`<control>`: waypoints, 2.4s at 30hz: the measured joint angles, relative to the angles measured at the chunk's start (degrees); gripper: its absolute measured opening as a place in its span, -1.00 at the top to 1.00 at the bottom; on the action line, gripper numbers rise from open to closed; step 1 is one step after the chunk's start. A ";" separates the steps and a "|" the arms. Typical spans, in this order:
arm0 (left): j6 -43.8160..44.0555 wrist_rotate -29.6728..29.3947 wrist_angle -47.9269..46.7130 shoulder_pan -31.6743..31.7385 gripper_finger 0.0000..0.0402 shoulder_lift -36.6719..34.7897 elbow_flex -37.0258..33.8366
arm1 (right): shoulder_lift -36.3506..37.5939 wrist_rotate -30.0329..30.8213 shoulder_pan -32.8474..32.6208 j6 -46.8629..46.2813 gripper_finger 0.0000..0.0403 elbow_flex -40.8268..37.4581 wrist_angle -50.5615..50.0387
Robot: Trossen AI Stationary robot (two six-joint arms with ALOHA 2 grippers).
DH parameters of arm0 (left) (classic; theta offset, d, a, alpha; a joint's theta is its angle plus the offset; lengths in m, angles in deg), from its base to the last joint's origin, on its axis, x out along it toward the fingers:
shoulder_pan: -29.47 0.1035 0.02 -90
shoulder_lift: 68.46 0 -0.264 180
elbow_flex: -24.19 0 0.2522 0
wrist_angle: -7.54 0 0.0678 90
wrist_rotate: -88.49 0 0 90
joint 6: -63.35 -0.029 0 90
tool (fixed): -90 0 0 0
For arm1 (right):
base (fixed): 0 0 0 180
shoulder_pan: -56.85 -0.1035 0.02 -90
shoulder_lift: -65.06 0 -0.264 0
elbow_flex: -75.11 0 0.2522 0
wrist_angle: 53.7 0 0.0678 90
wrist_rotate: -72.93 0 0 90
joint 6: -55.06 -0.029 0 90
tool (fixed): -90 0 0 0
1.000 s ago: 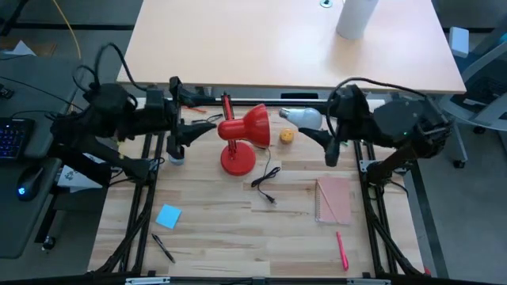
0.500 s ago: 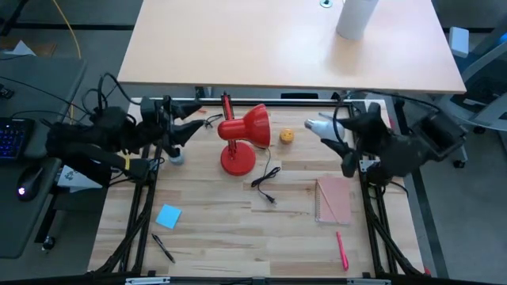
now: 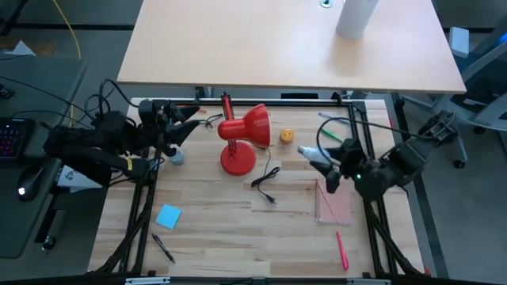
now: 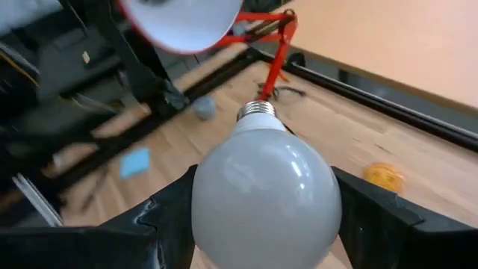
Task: Screw lightbulb
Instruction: Insert the lightbulb into the lamp
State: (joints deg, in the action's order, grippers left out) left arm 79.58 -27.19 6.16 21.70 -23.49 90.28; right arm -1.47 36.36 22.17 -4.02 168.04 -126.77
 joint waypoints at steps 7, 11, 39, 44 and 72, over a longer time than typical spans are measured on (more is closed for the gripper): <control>6.73 11.47 -0.19 6.40 -0.42 2.17 0.00 | 16.67 -15.36 12.88 22.54 -0.26 -17.79 31.07; 13.57 18.62 2.20 9.76 -0.42 6.03 0.00 | 24.30 -30.76 25.58 30.14 -0.26 -26.29 42.14; 13.81 -18.21 2.59 9.29 0.12 13.56 5.89 | 15.87 -103.93 68.80 30.55 -0.26 -36.61 76.90; 10.71 -15.15 -5.62 8.93 0.83 14.93 11.09 | 15.45 -104.00 69.60 30.47 -0.26 -36.59 77.53; 36.13 -43.00 -41.59 -15.92 1.00 12.23 17.90 | 6.19 -98.05 59.05 29.06 -0.26 -33.84 81.79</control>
State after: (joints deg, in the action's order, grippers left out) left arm 115.71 -70.19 -35.43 5.78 -11.27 108.18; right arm 4.73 -61.69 81.22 25.04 134.21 -44.97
